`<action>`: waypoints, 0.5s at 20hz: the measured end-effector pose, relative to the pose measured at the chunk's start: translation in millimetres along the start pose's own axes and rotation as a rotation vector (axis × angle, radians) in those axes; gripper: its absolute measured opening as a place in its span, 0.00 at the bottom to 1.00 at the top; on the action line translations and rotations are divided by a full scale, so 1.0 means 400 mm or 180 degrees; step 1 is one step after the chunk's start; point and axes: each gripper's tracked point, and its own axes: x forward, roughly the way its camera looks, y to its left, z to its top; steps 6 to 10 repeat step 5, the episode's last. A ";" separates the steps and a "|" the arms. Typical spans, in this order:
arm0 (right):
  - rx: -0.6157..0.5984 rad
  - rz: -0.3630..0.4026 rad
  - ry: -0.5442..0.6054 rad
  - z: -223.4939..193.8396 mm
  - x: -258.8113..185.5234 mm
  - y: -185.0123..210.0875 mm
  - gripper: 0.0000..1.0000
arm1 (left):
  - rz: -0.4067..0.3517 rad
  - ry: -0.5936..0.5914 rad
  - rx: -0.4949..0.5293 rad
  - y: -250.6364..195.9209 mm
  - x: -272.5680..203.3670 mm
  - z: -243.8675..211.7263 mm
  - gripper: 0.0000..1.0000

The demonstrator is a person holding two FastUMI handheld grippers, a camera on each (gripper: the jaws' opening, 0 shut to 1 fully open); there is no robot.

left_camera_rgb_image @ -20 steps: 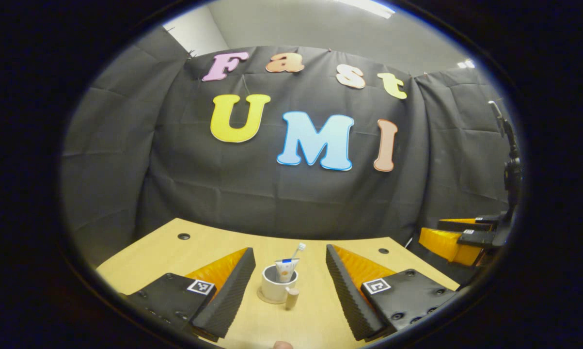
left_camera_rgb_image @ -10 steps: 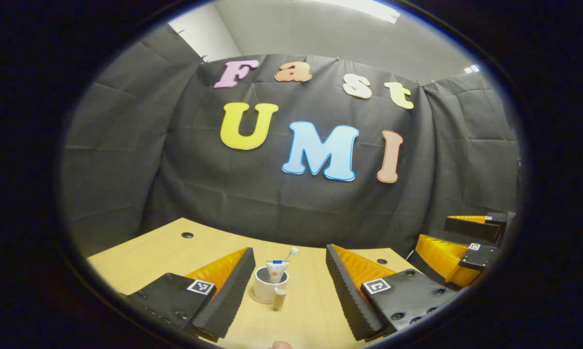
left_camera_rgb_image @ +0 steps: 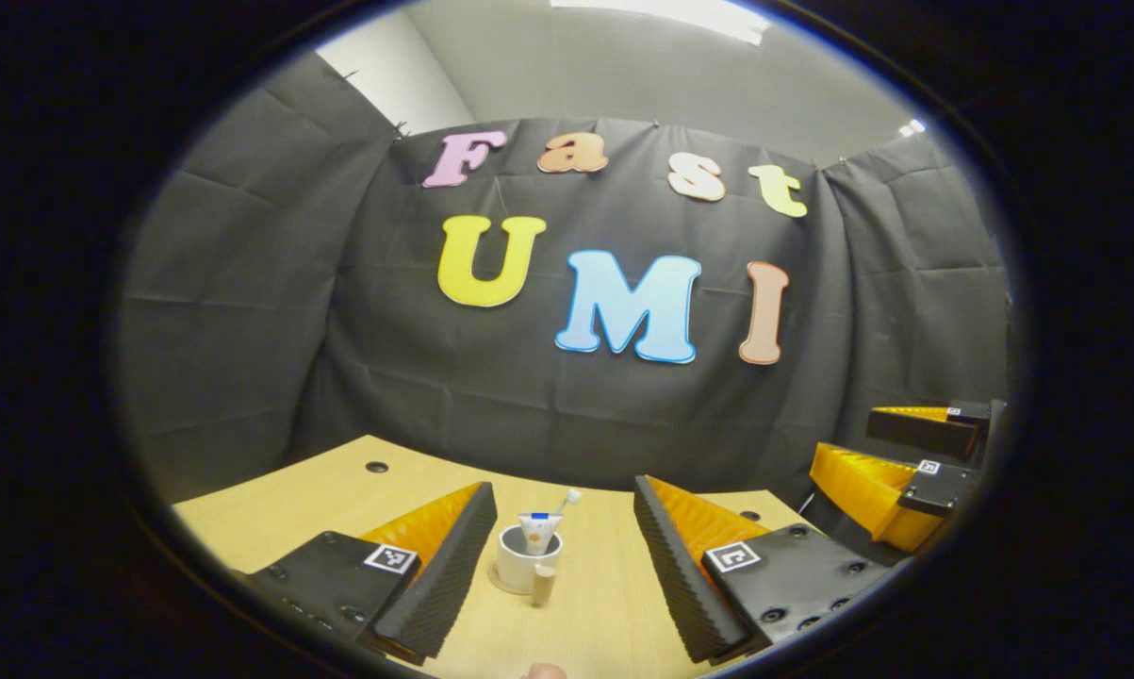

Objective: Put the toothbrush and toothpaste on the desktop into the cup, then pick up the cup and place it on the coaster on the desktop.

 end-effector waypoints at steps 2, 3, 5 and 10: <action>0.0014 -0.0005 0.0028 -0.006 0.001 -0.005 0.96 | -0.0012 0.0010 0.0008 -0.003 0.006 0.001 0.92; 0.0028 -0.0011 0.0043 -0.008 0.005 -0.007 0.96 | -0.0024 0.0013 0.0014 -0.006 0.005 0.001 0.92; 0.0045 -0.0024 0.0067 -0.013 0.002 -0.013 0.96 | -0.0038 0.0010 0.0031 -0.012 0.005 0.001 0.92; 0.0045 -0.0024 0.0067 -0.013 0.002 -0.013 0.96 | -0.0038 0.0010 0.0031 -0.012 0.005 0.001 0.92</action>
